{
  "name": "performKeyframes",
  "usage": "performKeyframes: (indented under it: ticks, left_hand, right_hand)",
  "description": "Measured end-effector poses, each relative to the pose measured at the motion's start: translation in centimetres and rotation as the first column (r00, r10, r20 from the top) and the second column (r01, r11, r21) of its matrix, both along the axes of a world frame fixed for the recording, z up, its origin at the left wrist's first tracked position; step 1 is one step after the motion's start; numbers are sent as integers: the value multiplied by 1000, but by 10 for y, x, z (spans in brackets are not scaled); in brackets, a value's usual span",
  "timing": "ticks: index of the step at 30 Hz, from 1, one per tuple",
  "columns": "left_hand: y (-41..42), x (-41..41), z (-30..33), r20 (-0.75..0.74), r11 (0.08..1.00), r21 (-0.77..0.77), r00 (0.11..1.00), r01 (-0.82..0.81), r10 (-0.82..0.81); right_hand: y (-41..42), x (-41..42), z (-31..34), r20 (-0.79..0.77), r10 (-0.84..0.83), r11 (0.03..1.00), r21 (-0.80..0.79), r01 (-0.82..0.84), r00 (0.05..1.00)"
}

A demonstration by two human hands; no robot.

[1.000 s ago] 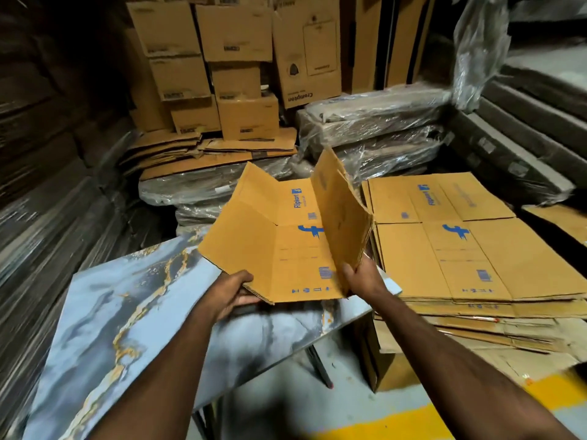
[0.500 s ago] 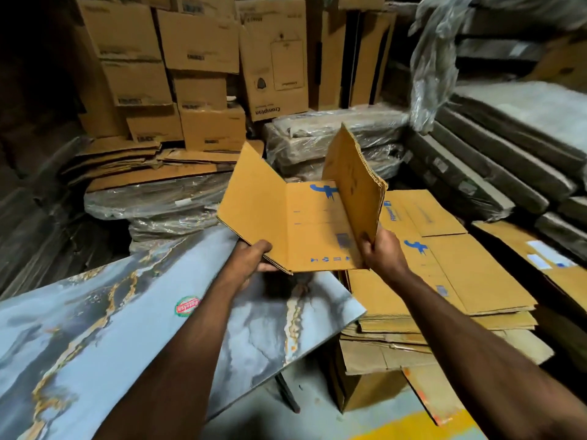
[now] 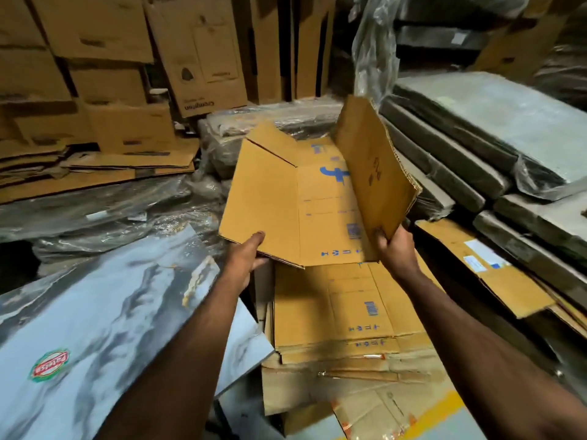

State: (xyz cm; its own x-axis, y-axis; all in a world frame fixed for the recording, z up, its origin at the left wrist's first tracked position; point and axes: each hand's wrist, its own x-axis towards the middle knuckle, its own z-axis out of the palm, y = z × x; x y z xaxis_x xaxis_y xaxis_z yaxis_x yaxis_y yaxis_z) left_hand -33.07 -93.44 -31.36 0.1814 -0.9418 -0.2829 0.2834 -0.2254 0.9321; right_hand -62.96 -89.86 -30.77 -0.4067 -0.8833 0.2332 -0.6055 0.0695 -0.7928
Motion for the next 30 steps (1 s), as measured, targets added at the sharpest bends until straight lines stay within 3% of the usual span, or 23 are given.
performKeyframes:
  ticks: [5, 8, 11, 15, 17, 21, 23, 26, 30]
  left_hand:
    - [-6, -56, -56, -2, 965, 262, 1000, 11, -11]
    - [-2, -62, -86, -121, 901, 427, 992, 82, -33]
    - [-2, -66, -95, -167, 878, 473, 986, 73, 8]
    - [-11, -84, -84, -186, 889, 446, 982, 104, -22]
    - [-15, -90, -80, -193, 886, 451, 981, 109, -23]
    - [-12, -97, -94, -166, 858, 512, 985, 40, 54]
    - [-5, -100, -104, -200, 839, 543, 977, 49, 72]
    - [9, -98, -127, -242, 767, 635, 966, 90, 87]
    - [37, -95, -144, -223, 712, 688, 975, 143, 19]
  right_hand:
    - [-10, -53, -64, 164, -100, 937, 347, 37, 981]
    - [-3, -82, -96, 336, -171, 871, 490, -17, 926]
    - [0, -99, -97, 497, -208, 864, 497, -80, 843]
    - [-19, -107, -84, 362, -263, 901, 424, 93, 894]
    - [-28, -108, -80, 370, -299, 914, 377, 153, 880]
    - [-22, -114, -92, 576, -361, 923, 331, 194, 734]
    - [-13, -119, -109, 684, -406, 907, 384, 174, 606]
    - [7, -130, -137, 712, -547, 824, 550, 135, 439]
    - [30, -135, -161, 640, -582, 750, 660, 28, 502]
